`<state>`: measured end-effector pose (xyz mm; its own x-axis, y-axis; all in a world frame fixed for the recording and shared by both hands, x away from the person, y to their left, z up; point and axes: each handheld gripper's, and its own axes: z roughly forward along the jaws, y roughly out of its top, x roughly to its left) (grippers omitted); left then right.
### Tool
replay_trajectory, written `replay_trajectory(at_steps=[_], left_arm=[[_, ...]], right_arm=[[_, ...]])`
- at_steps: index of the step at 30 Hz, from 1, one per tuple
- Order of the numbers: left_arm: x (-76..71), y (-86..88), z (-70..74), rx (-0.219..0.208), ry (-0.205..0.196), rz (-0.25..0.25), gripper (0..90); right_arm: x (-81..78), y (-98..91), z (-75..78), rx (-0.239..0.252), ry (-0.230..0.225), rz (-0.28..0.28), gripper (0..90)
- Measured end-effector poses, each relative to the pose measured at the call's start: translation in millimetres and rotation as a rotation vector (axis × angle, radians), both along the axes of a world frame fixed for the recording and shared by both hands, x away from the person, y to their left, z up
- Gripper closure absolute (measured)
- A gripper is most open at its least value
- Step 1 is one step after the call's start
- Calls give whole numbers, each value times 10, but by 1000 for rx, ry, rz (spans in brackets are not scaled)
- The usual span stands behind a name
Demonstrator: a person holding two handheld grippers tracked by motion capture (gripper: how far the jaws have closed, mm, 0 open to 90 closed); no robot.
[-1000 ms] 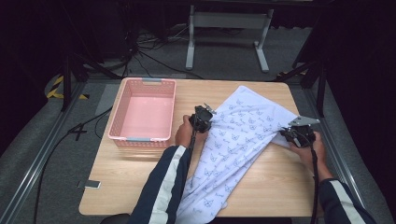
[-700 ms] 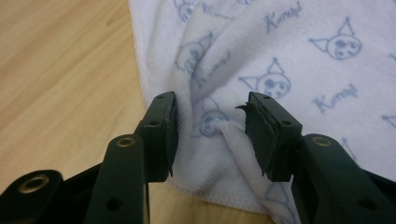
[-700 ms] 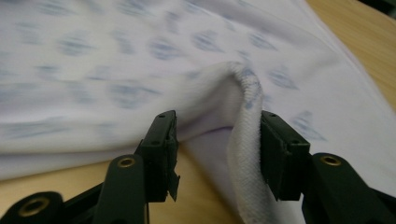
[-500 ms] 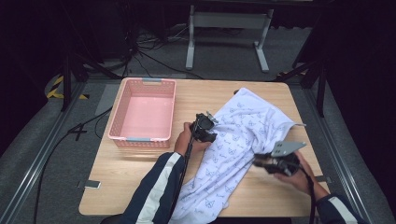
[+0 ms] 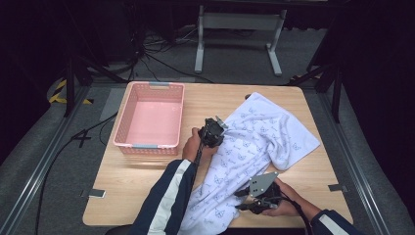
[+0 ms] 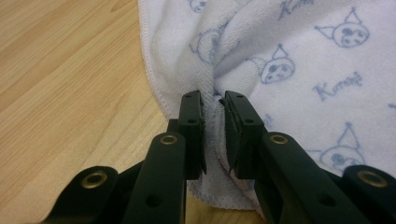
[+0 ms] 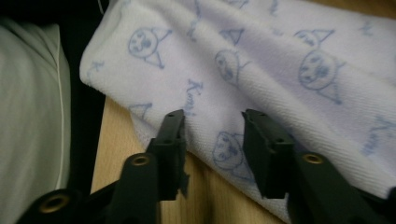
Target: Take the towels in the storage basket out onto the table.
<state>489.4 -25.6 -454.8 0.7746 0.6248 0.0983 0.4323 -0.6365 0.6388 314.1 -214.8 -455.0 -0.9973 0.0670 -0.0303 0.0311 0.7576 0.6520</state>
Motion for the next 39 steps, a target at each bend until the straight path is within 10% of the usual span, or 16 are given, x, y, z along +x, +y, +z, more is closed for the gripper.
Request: replay_trajectory(at_steps=[3, 15, 17, 22, 27, 31, 34, 39], left_arm=[[18, 3, 1, 16, -16, 2, 800], [163, 88, 50, 95, -38, 76, 814], [179, 108, 44, 78, -30, 81, 814], [195, 108, 37, 61, -18, 90, 811], [187, 120, 39, 36, -16, 111, 780], [89, 126, 132, -18, -39, 94, 632], [-139, 147, 252, -111, -44, 13, 557], [-612, 230, 275, -124, -47, -118, 509]], right_arm=[[44, -27, -8, 10, 9, -34, 838], [307, -870, 396, 123, 2, -291, 866], [371, -1064, 445, 100, -58, -387, 867], [622, -1627, 448, 146, -47, -637, 866], [771, -1774, 313, 70, -37, -759, 852], [785, -1720, 295, 6, -96, -815, 610], [693, -1645, 417, 63, -129, -807, 542], [454, -1206, 619, 149, -151, -670, 539]])
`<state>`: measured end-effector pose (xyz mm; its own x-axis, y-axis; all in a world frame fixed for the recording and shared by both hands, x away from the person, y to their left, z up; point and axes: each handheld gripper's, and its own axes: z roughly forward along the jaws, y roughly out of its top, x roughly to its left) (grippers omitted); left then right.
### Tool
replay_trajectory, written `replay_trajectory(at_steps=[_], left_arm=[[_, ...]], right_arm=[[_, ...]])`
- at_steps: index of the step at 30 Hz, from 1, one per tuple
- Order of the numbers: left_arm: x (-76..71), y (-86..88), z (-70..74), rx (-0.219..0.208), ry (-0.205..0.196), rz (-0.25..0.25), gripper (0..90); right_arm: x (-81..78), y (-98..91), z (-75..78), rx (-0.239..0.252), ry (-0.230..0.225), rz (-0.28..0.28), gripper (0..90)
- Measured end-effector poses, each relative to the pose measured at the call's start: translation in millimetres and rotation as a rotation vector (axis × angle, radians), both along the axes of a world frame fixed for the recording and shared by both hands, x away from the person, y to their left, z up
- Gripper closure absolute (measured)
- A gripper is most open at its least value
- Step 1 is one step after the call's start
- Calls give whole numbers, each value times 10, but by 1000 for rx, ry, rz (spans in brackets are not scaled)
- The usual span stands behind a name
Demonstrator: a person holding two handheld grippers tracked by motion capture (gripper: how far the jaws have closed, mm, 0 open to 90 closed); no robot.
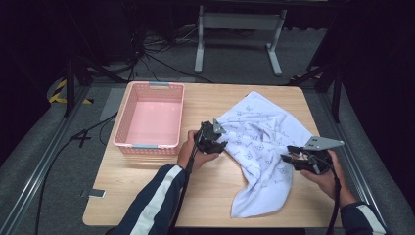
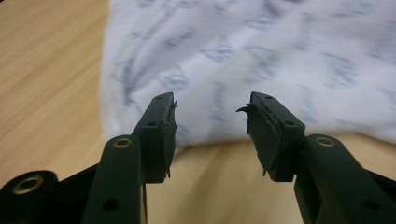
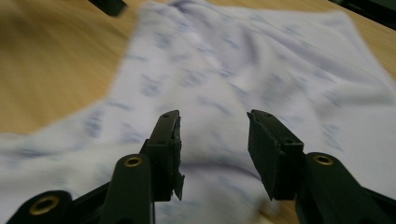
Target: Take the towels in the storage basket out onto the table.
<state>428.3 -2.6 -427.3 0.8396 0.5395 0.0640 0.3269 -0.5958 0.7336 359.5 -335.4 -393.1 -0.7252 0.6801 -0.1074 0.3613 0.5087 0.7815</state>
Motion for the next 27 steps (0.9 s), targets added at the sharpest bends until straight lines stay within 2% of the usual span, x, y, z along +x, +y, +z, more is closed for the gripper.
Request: replay_trajectory(at_steps=[3, 7, 10, 12, 14, 16, 18, 20, 21, 23, 25, 27], left_arm=[[-240, 71, -82, 32, 14, -78, 494], [-460, 182, -211, 40, 59, -113, 509], [-554, 249, -293, 69, 98, -126, 513], [-593, 276, -320, 56, 114, -131, 518], [-601, 266, -324, 48, 116, -138, 517], [-612, 247, -321, 42, 113, -139, 512], [-631, 225, -323, 46, 120, -146, 510], [-640, 206, -322, 47, 116, -154, 510], [-654, 195, -313, 41, 117, -161, 511], [-675, 169, -297, 38, 102, -176, 514], [-691, 151, -287, 39, 97, -185, 521], [-709, 135, -285, 48, 103, -189, 525]], right_arm=[[-87, 402, -28, -43, 11, 124, 592], [1, 765, -170, -84, 57, 198, 609], [105, 950, -266, -117, 75, 213, 562], [184, 1060, -332, -141, 99, 217, 495], [289, 1134, -413, -175, 122, 197, 499], [387, 1179, -492, -204, 141, 177, 534], [445, 1210, -539, -236, 147, 166, 662], [473, 1215, -519, -246, 137, 177, 785], [473, 1202, -498, -236, 139, 178, 830], [477, 1119, -400, -176, 142, 179, 843], [468, 976, -251, -82, 136, 178, 845], [465, 780, -87, 15, 128, 147, 840]])
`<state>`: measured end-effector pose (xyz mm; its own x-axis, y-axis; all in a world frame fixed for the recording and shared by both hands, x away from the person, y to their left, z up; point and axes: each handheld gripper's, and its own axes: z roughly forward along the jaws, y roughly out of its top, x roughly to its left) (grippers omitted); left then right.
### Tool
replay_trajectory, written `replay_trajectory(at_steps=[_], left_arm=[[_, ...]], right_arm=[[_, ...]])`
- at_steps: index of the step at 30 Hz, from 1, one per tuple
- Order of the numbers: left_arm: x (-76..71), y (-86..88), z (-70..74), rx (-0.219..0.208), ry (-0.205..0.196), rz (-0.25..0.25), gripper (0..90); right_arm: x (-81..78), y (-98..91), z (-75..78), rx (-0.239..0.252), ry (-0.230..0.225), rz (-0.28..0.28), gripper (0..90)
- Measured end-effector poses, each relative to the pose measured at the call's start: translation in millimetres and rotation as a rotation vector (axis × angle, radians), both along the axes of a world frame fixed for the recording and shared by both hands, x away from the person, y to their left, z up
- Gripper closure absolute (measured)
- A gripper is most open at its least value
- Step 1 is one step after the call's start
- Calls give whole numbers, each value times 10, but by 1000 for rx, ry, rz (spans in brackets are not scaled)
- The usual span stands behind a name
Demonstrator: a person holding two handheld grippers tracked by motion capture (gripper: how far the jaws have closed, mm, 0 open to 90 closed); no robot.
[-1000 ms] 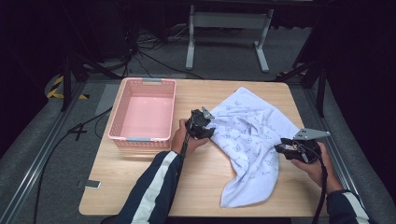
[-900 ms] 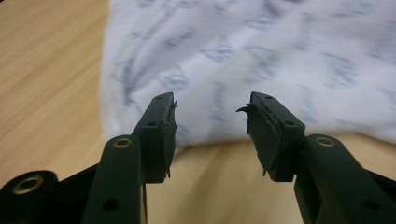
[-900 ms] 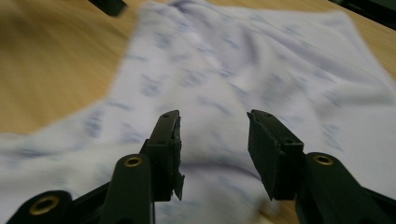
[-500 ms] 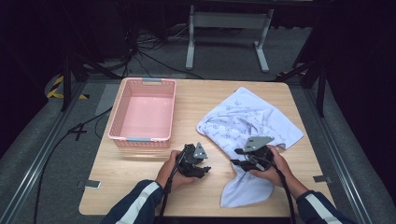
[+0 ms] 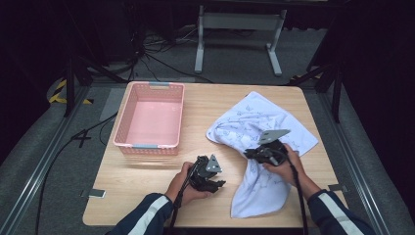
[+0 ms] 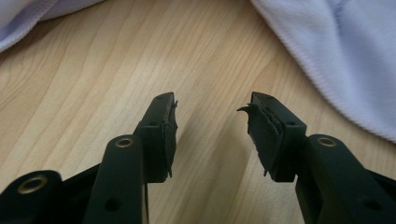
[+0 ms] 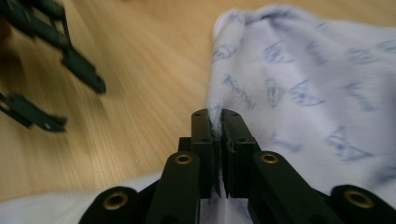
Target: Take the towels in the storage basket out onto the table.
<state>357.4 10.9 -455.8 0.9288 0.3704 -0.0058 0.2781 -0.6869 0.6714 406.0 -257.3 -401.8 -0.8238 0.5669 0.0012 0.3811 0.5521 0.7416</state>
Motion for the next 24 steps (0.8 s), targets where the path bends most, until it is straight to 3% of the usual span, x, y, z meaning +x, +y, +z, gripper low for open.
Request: replay_trajectory(at_steps=[2, 4, 7, 8, 11, 13, 14, 15, 18, 20, 21, 23, 24], left_arm=[[-9, -22, -5, -1, 1, 2, 530], [-13, -56, 0, -8, 4, 0, 530], [-12, -153, 21, -30, 13, -17, 531], [-13, -218, 33, -33, 28, -23, 531], [11, -433, 49, -54, 20, -50, 522], [53, -607, 69, -58, 3, -50, 470], [84, -690, 71, -89, 23, -32, 462], [114, -730, 81, -107, 43, -24, 457], [202, -845, 100, -159, 66, -2, 406], [267, -934, 116, -206, 102, 2, 398], [292, -976, 115, -215, 112, 4, 390], [324, -1064, 91, -193, 101, 6, 398], [326, -1101, 72, -179, 123, 8, 411]], right_arm=[[0, -220, 130, 79, 4, -47, 837], [-8, -414, 199, 82, -21, -105, 836], [27, -687, 177, 105, 11, -181, 828], [47, -753, 140, 91, 21, -205, 818], [106, -896, -26, 16, 66, -260, 803], [122, -973, -100, 31, 101, -266, 749], [119, -998, -102, 35, 105, -266, 694], [101, -1022, -82, 51, 92, -259, 623], [61, -1060, -34, 68, 60, -232, 552], [-13, -1132, 48, 84, 5, -238, 508], [-60, -1189, 93, 112, -14, -236, 509], [-130, -1261, 136, 77, -47, -254, 544], [-166, -1284, 136, 56, -49, -256, 573]])
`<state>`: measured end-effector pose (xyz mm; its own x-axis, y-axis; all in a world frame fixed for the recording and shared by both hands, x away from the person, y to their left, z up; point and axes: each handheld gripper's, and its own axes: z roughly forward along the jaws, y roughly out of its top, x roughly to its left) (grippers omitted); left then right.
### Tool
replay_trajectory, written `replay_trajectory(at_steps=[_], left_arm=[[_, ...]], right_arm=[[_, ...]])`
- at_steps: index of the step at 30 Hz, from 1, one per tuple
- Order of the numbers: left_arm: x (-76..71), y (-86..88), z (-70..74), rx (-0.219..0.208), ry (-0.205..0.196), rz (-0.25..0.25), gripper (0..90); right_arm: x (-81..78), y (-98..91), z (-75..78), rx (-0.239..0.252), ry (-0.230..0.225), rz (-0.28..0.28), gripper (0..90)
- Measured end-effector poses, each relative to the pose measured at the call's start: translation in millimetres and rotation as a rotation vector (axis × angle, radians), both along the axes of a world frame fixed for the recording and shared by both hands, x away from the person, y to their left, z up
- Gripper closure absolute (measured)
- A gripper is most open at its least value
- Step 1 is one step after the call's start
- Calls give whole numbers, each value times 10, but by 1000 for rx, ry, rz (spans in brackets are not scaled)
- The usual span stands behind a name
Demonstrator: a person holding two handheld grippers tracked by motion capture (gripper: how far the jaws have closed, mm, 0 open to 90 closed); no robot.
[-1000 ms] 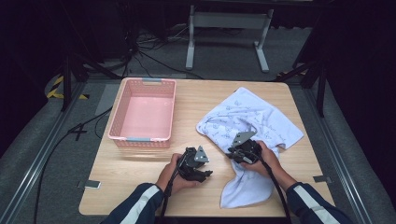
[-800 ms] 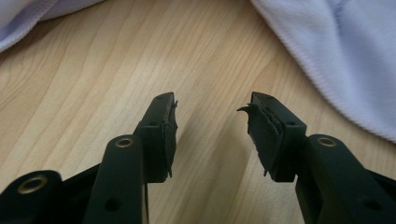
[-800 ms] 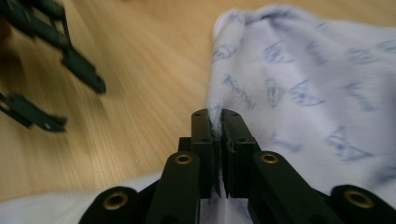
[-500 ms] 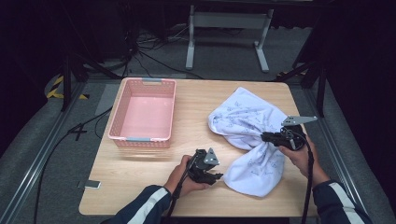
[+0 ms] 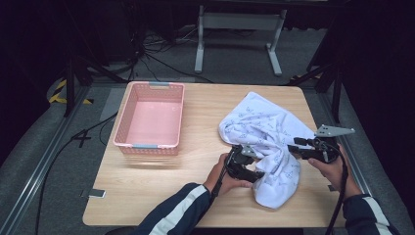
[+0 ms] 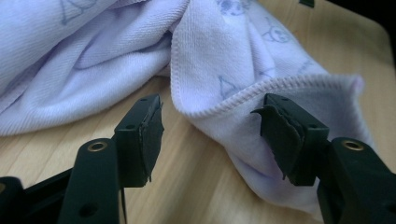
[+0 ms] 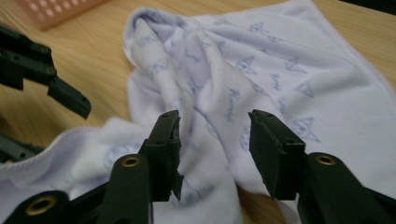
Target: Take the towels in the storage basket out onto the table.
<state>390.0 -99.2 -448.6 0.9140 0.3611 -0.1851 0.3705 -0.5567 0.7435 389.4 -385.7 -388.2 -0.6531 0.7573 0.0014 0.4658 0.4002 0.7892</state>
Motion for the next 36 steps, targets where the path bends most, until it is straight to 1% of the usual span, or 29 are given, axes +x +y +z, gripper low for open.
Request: replay_trajectory(at_steps=[1, 2, 3, 4, 5, 6, 7, 8, 9, 10, 12, 13, 15, 16, 17, 18, 19, 20, 22, 24, 26, 28, 29, 30, 31, 32, 33, 35, 36], left_arm=[[11, -36, -24, 11, 2, -17, 423], [4, -63, -34, 44, 0, -26, 501], [-4, -85, -51, 57, -13, -31, 572], [-7, -77, -51, 78, -24, -59, 671], [-28, -63, -46, 96, -42, -69, 740], [-56, -34, -31, 113, -53, -70, 777], [-80, 28, -14, 112, -56, -87, 801], [-115, 112, 6, 116, -57, -102, 816], [-157, 211, 21, 119, -52, -107, 816], [-157, 211, 21, 119, -52, -107, 813], [-243, 397, 27, 104, -25, -96, 809], [-281, 473, 30, 116, -31, -101, 819], [-358, 608, 38, 117, -28, -116, 830], [-398, 667, 39, 132, -33, -118, 840], [-436, 728, 42, 139, -26, -113, 844], [-464, 794, 40, 132, -13, -111, 846], [-494, 853, 36, 136, -9, -111, 855], [-520, 912, 31, 152, -8, -120, 858], [-585, 1062, 18, 143, 18, -116, 859], [-649, 1174, 16, 149, 19, -108, 860], [-743, 1332, 28, 147, 35, -101, 861], [-833, 1451, 30, 169, 35, -97, 861], [-890, 1520, 24, 179, 54, -95, 861], [-890, 1520, 24, 179, 54, -95, 861], [-963, 1587, 12, 197, 62, -97, 861], [-1017, 1626, 7, 216, 64, -98, 861], [-1074, 1671, 0, 231, 72, -106, 861], [-1149, 1747, 6, 240, 85, -94, 860], [-1174, 1788, -3, 233, 95, -90, 859]], right_arm=[[-21, -21, -22, -31, 4, -2, 600], [-36, -32, -57, -60, 15, -5, 608], [-42, -42, -100, -84, 22, -4, 619], [-42, -53, -141, -101, 36, -5, 627], [-36, -61, -177, -115, 44, -15, 624], [-26, -75, -208, -124, 45, -19, 601], [-13, -94, -239, -111, 40, -27, 582], [10, -114, -283, -86, 56, -40, 589], [42, -123, -331, -93, 59, -54, 587], [42, -123, -331, -93, 59, -54, 587], [103, -141, -383, -53, 51, -88, 595], [134, -136, -387, -28, 42, -97, 587], [179, -77, -387, -22, 31, -111, 559], [208, -29, -407, -35, 38, -108, 560], [237, 27, -439, -78, 37, -120, 560], [271, 68, -476, -124, 31, -135, 556], [305, 85, -508, -131, 37, -142, 562], [341, 91, -538, -141, 48, -151, 579], [403, 84, -590, -189, 58, -177, 593], [448, 39, -613, -176, 63, -183, 603], [500, -8, -606, -197, 55, -212, 607], [559, -70, -610, -201, 48, -247, 612], [611, -123, -608, -206, 47, -272, 612], [611, -123, -608, -206, 47, -272, 612], [669, -181, -602, -217, 47, -297, 612], [729, -238, -596, -242, 39, -338, 609], [765, -281, -594, -263, 30, -359, 609], [824, -358, -592, -295, 19, -410, 603], [854, -415, -596, -307, 18, -442, 605]])
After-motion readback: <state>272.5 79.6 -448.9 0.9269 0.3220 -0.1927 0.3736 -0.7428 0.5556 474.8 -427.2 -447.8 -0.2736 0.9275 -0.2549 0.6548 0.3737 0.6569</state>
